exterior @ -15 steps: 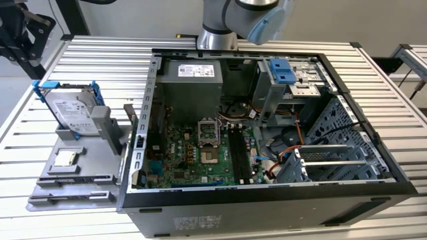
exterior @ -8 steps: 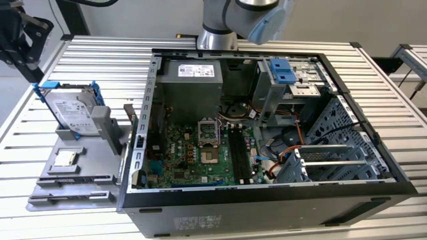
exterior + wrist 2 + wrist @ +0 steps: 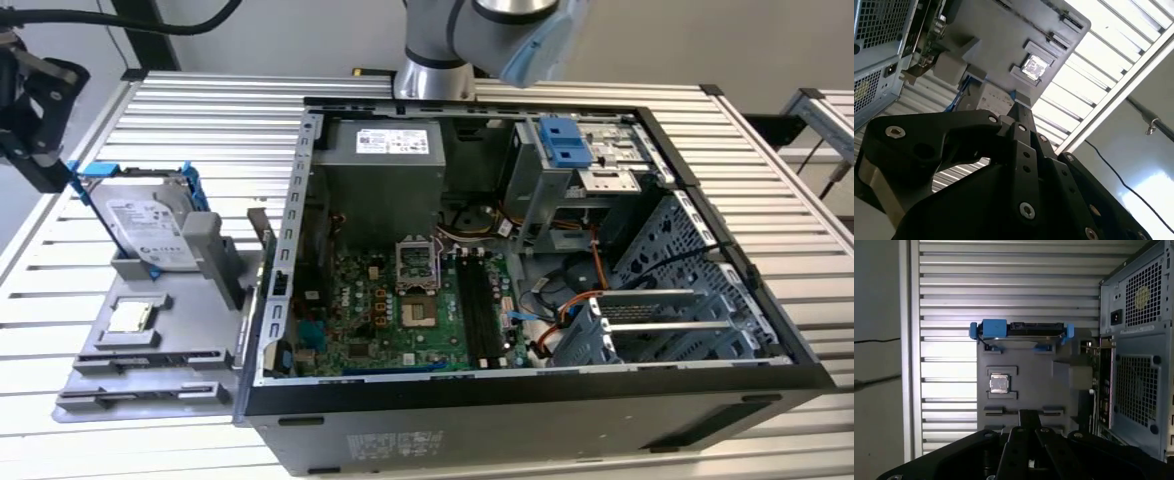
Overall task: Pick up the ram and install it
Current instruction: 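Reach for the ram, then pick up the ram and move it above insertion slot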
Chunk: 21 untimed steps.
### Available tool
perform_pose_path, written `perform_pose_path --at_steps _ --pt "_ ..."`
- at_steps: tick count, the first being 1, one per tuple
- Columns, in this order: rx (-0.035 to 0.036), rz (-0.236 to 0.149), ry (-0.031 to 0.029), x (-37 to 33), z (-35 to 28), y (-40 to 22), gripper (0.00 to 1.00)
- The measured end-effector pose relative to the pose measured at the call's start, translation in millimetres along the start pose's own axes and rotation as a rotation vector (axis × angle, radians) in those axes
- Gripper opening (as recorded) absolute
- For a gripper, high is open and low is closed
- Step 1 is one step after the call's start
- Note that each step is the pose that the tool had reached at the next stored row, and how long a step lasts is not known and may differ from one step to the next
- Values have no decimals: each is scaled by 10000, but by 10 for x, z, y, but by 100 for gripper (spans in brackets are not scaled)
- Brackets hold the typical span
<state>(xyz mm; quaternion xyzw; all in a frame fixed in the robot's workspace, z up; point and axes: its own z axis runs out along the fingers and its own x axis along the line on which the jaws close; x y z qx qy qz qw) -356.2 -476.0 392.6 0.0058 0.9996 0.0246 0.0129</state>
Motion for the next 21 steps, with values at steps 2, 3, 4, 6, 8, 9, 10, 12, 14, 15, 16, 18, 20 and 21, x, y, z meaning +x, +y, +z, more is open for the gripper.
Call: perform_pose_path --at_steps 2,3,4,6,8,9,10,12,14,15,16,18,20,21 --pt "0 1 1 -1 -4 -88 0" --pt "0 1 2 -1 -6 -133 0" --pt "0 1 2 -2 -8 -170 0" --pt "-1 0 4 -3 -12 -262 0" --pt "0 1 6 -4 -20 -401 0" --pt "-1 1 5 -5 -21 -441 0" --pt "0 0 6 -6 -24 -495 0" --pt "0 7 6 -6 -26 -555 0" --pt "0 10 6 -4 -26 -560 0" --pt "0 10 6 -5 -26 -559 0" --pt "0 10 6 -4 -26 -560 0" --pt "0 9 6 -1 -26 -561 0" --pt "0 9 6 0 -26 -560 0" --pt "0 9 6 0 -26 -561 0"
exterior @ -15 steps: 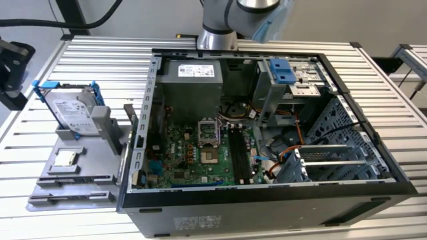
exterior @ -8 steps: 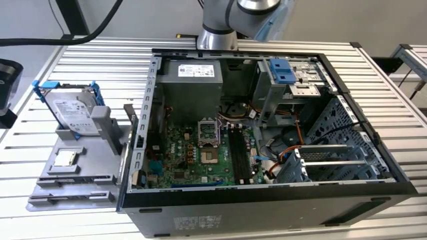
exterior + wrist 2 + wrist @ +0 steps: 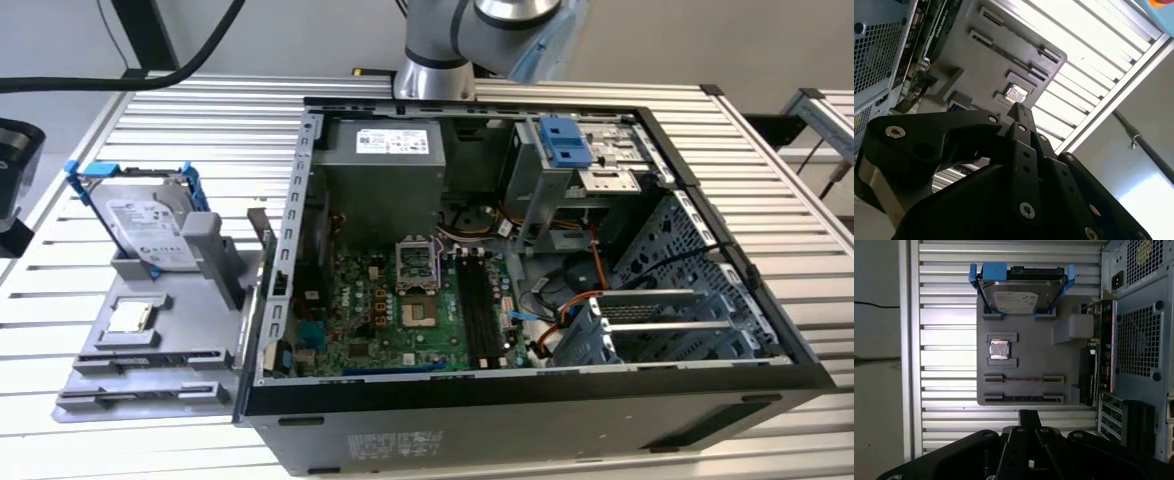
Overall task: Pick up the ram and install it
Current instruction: 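Pick up the ram and move it above insertion slot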
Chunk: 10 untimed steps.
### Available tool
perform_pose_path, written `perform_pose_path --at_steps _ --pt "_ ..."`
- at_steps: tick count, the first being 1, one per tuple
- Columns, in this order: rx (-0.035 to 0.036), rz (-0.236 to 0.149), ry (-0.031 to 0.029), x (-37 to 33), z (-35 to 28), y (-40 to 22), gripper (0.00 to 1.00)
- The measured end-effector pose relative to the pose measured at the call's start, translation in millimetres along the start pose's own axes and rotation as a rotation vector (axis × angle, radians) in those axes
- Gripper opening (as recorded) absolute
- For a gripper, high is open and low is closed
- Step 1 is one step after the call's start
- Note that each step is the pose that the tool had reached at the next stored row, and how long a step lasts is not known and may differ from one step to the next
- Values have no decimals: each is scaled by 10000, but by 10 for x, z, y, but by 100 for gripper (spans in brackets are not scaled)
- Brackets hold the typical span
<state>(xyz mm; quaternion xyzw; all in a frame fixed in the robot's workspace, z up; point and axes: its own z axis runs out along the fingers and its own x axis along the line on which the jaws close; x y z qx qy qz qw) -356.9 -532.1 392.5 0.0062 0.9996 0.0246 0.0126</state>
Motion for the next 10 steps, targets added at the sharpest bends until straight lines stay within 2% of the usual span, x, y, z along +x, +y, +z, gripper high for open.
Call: perform_pose_path --at_steps 8,10 --pt "1 0 7 2 0 0 0" --pt "-6 -213 17 2 1 0 0"
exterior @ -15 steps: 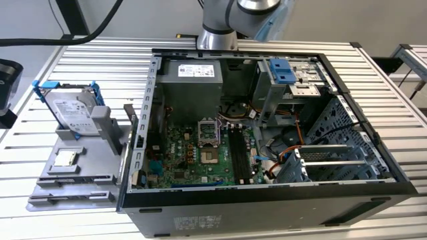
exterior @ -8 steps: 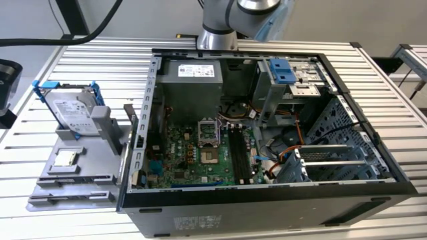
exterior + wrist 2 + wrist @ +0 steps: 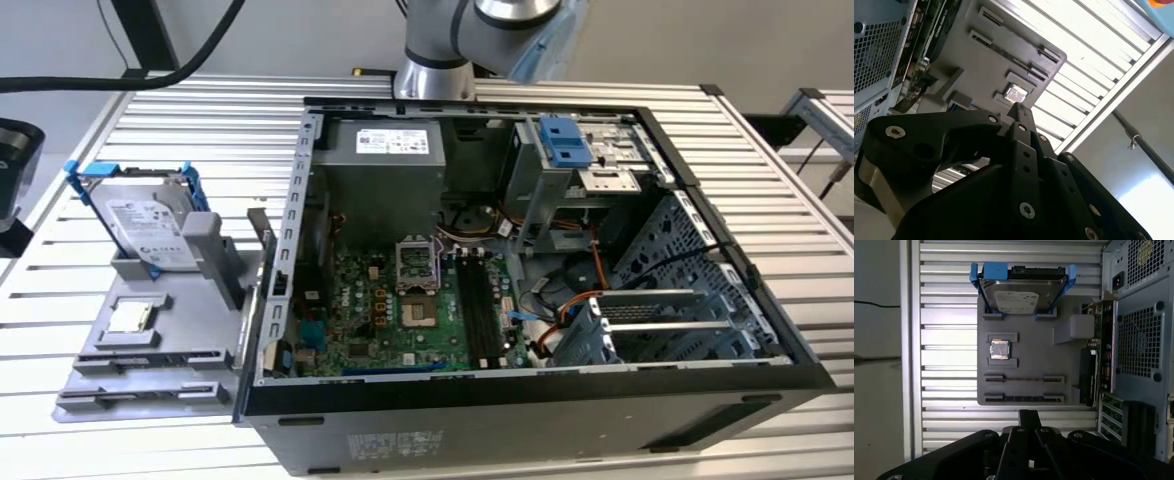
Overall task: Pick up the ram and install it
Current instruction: 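Pick up the ram and move it above insertion slot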
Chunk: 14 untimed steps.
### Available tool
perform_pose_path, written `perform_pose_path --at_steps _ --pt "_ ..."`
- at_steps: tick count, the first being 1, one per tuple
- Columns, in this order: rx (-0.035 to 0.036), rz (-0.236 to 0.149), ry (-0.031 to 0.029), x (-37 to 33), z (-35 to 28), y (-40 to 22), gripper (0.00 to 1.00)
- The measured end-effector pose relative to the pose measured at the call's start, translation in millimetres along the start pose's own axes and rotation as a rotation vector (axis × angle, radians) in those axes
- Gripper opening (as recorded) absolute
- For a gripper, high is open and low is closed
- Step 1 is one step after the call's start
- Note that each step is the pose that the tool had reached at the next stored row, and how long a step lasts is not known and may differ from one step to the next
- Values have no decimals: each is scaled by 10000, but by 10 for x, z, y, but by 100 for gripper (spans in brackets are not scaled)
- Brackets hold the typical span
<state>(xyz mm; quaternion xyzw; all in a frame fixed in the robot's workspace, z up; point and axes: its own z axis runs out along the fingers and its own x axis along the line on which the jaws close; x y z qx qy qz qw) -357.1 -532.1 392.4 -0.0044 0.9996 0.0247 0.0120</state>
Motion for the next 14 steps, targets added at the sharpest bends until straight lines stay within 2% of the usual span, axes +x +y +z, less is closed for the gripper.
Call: perform_pose_path --at_steps 14 --pt "-66 -2742 136 0 -1 0 0"
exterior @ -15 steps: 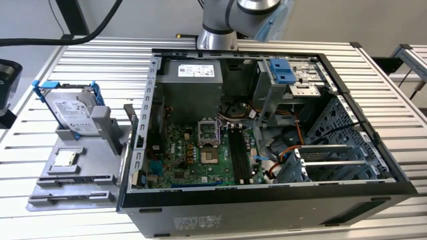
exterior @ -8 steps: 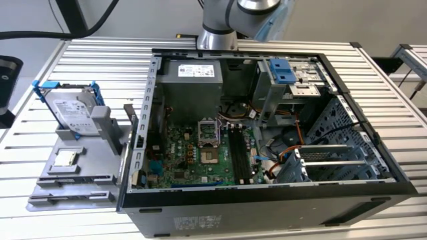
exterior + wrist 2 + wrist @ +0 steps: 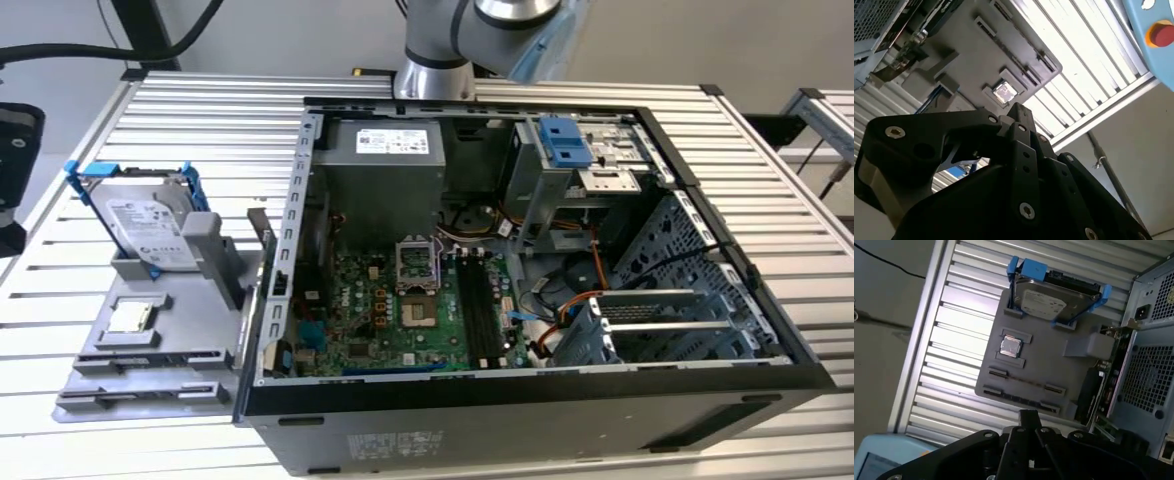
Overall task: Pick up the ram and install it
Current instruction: 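Pick up the ram and move it above insertion slot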
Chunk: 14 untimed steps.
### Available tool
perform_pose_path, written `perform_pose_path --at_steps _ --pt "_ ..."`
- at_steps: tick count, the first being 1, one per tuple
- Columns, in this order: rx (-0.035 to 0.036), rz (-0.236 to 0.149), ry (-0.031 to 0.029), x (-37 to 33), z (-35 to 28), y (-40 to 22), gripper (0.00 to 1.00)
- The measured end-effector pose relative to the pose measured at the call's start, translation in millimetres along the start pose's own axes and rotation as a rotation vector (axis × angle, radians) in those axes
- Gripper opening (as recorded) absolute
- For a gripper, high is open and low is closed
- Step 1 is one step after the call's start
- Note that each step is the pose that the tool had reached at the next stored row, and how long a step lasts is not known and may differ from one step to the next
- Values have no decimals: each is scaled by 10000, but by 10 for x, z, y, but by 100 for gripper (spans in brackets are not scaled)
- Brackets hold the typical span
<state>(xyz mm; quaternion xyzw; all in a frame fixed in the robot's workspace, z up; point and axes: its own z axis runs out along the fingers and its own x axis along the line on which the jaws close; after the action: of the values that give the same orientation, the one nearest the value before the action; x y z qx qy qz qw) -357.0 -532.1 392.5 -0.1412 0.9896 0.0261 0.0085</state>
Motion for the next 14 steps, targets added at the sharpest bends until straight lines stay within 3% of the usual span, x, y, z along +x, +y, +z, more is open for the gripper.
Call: perform_pose_path --at_steps 14 --pt "-68 -2835 139 0 0 0 0"
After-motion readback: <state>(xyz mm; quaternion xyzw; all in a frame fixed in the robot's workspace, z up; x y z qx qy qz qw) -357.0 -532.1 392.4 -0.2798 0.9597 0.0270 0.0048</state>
